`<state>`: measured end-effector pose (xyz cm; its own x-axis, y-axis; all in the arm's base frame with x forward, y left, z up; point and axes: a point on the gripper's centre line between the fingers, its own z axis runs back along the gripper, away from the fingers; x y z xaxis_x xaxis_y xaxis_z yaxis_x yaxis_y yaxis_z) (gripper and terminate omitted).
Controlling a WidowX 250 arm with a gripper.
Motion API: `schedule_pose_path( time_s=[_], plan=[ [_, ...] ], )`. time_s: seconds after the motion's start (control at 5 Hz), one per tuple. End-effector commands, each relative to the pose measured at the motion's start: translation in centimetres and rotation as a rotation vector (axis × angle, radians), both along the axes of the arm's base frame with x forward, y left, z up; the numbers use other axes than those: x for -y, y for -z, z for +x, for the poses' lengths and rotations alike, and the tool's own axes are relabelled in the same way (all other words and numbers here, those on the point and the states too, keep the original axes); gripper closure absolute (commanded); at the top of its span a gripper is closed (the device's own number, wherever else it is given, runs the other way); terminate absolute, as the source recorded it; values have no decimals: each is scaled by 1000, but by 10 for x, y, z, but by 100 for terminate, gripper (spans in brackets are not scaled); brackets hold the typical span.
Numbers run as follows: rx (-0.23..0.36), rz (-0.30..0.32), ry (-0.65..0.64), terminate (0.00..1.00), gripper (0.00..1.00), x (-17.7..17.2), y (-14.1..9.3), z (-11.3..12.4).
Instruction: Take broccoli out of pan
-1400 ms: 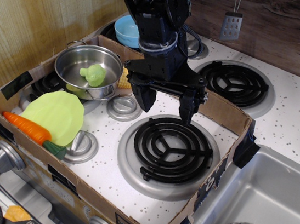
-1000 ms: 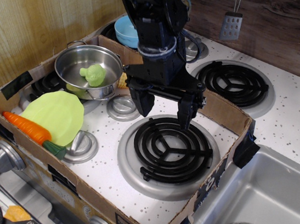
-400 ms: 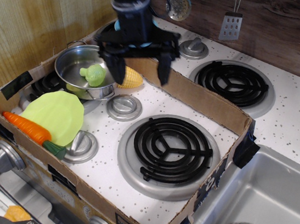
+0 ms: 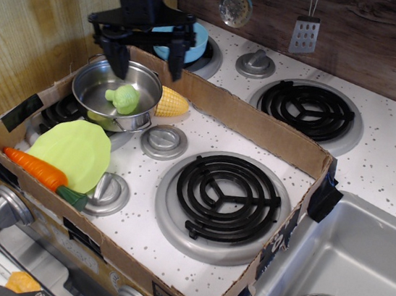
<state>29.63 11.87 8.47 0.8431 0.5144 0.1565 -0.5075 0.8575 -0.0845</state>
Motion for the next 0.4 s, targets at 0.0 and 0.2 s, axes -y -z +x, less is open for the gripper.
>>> schedule_pose_path(
  time_s=[0.0,0.2],
  plan=[
    [-8,72,18,0,0,-26,-6,5],
    [-23,57,26,0,0,-31,2,1]
  ],
)
